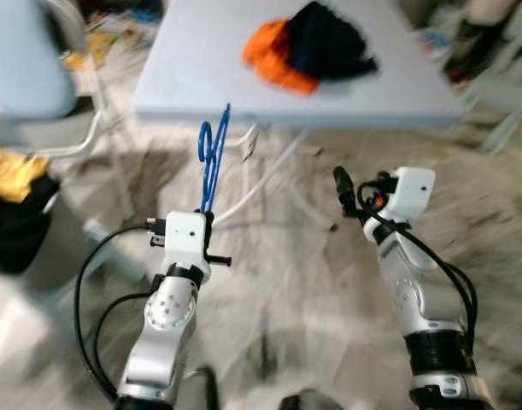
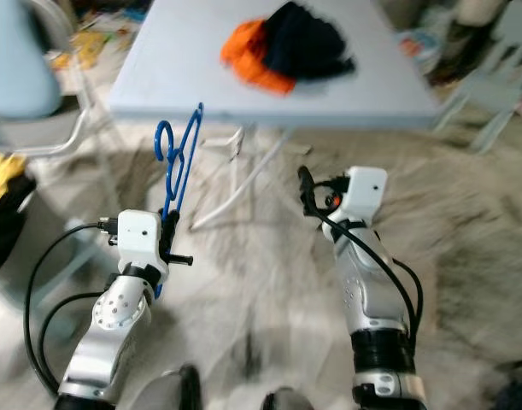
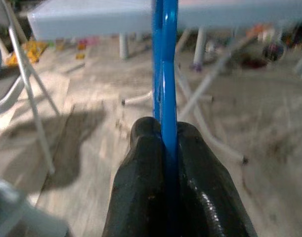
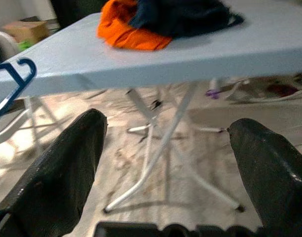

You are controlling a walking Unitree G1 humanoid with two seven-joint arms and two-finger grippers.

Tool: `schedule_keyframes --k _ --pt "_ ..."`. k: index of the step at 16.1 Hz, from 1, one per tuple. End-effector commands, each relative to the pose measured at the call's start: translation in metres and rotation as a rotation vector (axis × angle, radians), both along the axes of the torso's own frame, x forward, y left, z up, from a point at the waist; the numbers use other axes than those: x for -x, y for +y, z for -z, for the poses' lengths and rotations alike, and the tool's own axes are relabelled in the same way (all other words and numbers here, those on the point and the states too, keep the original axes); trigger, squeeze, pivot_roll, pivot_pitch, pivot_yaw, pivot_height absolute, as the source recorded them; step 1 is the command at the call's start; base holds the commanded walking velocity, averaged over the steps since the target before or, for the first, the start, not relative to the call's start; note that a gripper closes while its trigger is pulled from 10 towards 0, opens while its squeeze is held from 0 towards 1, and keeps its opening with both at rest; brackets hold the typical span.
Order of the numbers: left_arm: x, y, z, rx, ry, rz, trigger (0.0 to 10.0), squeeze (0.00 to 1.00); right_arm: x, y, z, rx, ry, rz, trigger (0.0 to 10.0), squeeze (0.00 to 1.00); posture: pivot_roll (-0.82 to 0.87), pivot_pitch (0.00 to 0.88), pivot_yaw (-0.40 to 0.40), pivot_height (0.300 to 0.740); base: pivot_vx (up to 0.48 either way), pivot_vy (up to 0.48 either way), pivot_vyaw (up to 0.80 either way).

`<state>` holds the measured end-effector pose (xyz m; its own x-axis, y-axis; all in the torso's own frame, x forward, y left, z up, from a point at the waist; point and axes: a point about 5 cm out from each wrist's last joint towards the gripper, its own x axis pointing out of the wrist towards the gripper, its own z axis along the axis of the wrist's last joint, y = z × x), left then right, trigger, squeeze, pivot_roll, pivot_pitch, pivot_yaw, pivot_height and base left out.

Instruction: Hang hanger

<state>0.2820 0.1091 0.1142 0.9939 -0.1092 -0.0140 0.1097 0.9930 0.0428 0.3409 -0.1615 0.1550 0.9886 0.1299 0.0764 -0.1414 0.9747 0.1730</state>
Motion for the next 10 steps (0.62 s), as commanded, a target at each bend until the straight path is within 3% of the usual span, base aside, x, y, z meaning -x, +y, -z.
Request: schedule_keyframes --k 1,7,10 --pt "0.001 -0.0068 -0.0016 -0.003 -0.009 0.028 10.0 0.0 0.0022 -0.0071 0.0007 0.01 0.002 0.013 10.0 0.0 0.01 0.179 -0.045 0.74 0.0 0.0 0.0" --pt "0.0004 -0.0054 0.0002 -0.012 0.002 0.025 10.0 0.0 0.005 -0.0006 0.0061 0.014 0.039 -0.07 10.0 0.0 0.01 0.18 -0.043 0.74 0.0 0.0 0.0" --pt "0.002 -0.0065 0.0076 -0.038 0.07 0.144 10.0 0.0 0.0055 0.0006 0.0037 0.221 -0.011 -0.165 10.0 0.0 0.02 0.184 -0.037 0.74 0.0 0.0 0.0"
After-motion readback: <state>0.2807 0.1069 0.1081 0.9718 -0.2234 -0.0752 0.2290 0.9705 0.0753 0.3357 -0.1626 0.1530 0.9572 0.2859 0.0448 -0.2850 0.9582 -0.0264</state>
